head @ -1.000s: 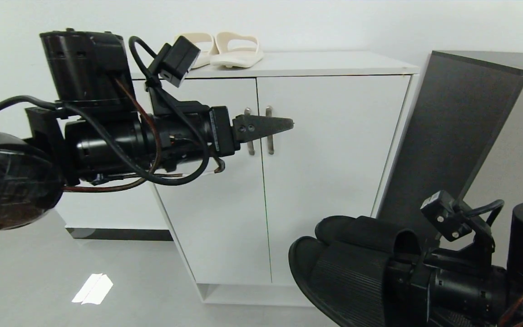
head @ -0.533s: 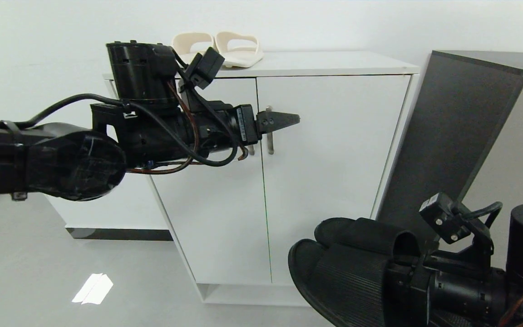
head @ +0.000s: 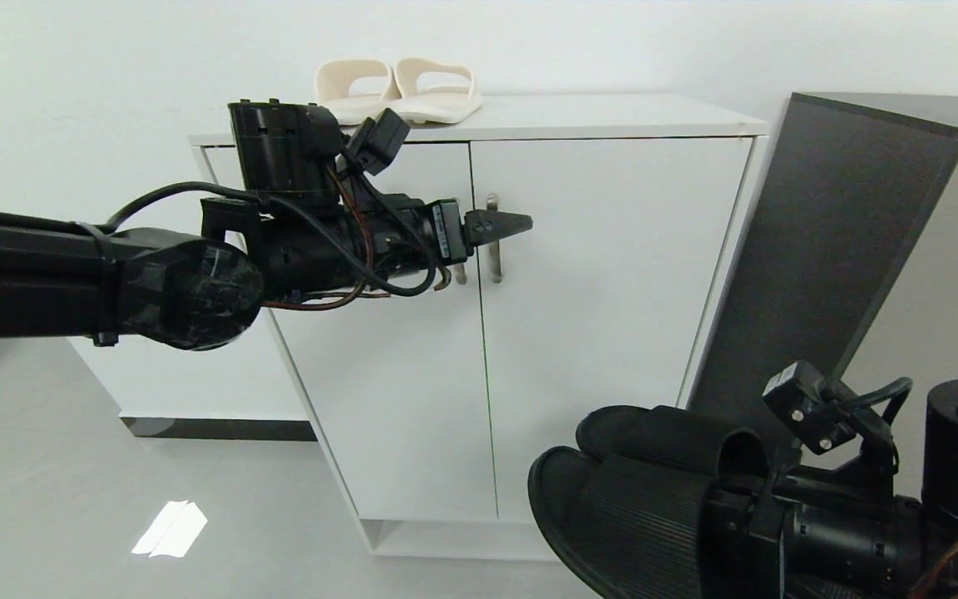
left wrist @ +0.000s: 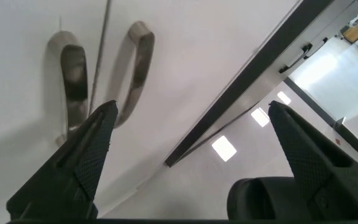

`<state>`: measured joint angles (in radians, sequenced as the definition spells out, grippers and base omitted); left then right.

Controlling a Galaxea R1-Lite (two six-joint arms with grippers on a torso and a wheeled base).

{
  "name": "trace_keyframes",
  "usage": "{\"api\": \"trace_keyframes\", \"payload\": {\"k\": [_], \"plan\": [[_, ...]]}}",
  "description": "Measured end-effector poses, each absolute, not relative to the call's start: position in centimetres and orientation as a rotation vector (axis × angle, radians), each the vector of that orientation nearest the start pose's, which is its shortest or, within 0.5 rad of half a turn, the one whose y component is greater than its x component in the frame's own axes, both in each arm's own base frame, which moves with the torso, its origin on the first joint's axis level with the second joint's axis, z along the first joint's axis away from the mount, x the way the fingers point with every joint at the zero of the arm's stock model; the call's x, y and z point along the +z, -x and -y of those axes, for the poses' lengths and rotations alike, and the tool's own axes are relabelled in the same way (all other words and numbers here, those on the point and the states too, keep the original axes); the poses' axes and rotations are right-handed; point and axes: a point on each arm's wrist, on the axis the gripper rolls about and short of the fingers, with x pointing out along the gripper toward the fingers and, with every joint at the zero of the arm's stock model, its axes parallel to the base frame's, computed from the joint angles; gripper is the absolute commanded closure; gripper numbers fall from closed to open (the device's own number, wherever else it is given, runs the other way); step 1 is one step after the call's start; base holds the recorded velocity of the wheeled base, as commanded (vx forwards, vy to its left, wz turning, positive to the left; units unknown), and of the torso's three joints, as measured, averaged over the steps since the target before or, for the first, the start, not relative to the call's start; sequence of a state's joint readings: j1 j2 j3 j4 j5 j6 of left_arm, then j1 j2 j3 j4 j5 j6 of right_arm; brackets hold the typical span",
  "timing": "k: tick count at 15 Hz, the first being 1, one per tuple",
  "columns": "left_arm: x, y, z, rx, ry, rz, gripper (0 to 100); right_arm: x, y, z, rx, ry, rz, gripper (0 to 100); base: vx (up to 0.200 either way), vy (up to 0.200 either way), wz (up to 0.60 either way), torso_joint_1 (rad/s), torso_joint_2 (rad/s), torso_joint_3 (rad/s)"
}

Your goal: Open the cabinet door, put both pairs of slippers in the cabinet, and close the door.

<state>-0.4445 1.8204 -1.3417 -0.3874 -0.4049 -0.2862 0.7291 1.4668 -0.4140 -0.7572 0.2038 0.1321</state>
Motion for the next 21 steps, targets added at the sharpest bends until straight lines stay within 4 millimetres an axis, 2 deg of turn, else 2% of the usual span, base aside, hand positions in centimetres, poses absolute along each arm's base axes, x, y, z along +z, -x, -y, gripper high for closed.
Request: {"api": "trace_keyframes", "payload": {"k": [5, 9, 10, 16, 21], "plan": [[27.0, -34.0, 17.2, -0.833, 0.268, -0.192, 0, 15.4, -16.0, -15.0, 0.907, -0.041, -0.358, 100, 0.0, 0.0, 0.0, 0.0, 0.0, 0.0], [27.0, -34.2, 18.3, -0.857, 0.267, -0.192, 0, 15.4, -16.0, -15.0, 0.908, -0.041, -0.359, 100, 0.0, 0.0, 0.0, 0.0, 0.0, 0.0], [26.9, -34.1, 18.6, -0.863, 0.266, -0.194, 100, 15.4, -16.0, -15.0, 0.908, -0.041, -0.359, 100, 0.0, 0.0, 0.0, 0.0, 0.0, 0.0], [26.6, -34.0, 18.8, -0.864, 0.265, -0.212, 100, 15.0, -15.6, -14.9, 0.967, -0.007, -0.358, 100, 0.0, 0.0, 0.0, 0.0, 0.0, 0.0], [26.6, -32.2, 18.8, -0.887, 0.263, -0.223, 100, 15.1, -15.1, -14.6, 1.006, -0.014, -0.356, 100, 0.0, 0.0, 0.0, 0.0, 0.0, 0.0]]}}
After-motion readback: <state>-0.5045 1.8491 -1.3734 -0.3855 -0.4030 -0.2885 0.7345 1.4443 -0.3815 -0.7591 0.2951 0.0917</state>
